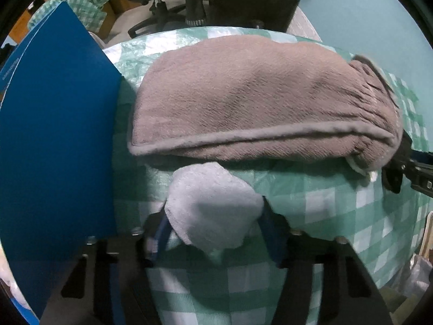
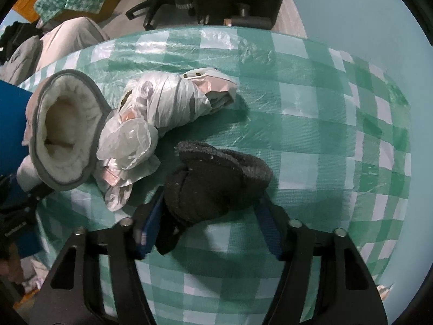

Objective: Organize soft objects
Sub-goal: 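Grasp the grey knit sock ball with the left gripper while the right gripper grasps the black sock, then lift the sock ball and black sock and carry both over the box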

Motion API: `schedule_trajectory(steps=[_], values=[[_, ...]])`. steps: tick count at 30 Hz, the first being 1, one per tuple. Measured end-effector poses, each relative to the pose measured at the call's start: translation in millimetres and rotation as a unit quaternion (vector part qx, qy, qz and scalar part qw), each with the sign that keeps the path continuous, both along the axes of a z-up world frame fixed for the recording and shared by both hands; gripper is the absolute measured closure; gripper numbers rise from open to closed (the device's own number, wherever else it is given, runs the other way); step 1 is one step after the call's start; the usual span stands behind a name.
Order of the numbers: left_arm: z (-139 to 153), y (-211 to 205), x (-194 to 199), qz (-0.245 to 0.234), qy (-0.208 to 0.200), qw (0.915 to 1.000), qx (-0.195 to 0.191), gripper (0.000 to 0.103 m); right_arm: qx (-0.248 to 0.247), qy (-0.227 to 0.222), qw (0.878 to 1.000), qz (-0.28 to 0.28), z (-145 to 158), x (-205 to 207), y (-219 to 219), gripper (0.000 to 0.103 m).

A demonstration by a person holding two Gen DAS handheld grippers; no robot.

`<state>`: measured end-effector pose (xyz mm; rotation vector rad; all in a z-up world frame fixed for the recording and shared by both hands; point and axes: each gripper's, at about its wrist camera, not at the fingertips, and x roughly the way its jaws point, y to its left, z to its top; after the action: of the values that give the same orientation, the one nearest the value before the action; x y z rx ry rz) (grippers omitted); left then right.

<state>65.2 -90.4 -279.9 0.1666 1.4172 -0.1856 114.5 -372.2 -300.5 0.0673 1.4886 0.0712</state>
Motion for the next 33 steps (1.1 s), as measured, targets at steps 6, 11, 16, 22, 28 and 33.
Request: schedule_trajectory(steps=[6, 11, 16, 22, 28, 33], values=[[7, -2, -12, -0.013, -0.011, 0.9999, 0.000, 0.069, 0.002, -0.014, 1.000, 0.011, 1, -11, 11, 0.067], [21, 3, -20, -0.013, -0.018, 0.9996, -0.015, 0.071, 0.010, -0.020, 1.000, 0.014, 6, -23, 12, 0.068], [40, 12, -23, -0.010, -0.025, 0.9990, -0.035, 0.071, 0.015, -0.032, 0.999, 0.017, 19, -32, 12, 0.068], [59, 19, -29, -0.004, -0.033, 0.9979, -0.056, 0.071, 0.024, -0.045, 0.999, 0.014, 42, -40, 11, 0.068], [77, 29, -26, 0.000, -0.042, 0.9963, -0.075, 0.071, 0.035, -0.060, 0.998, 0.007, 60, -38, 11, 0.068], [96, 37, -27, -0.003, -0.048, 0.9954, -0.083, 0.071, 0.028, -0.065, 0.997, 0.019, 71, -37, 20, 0.068]])
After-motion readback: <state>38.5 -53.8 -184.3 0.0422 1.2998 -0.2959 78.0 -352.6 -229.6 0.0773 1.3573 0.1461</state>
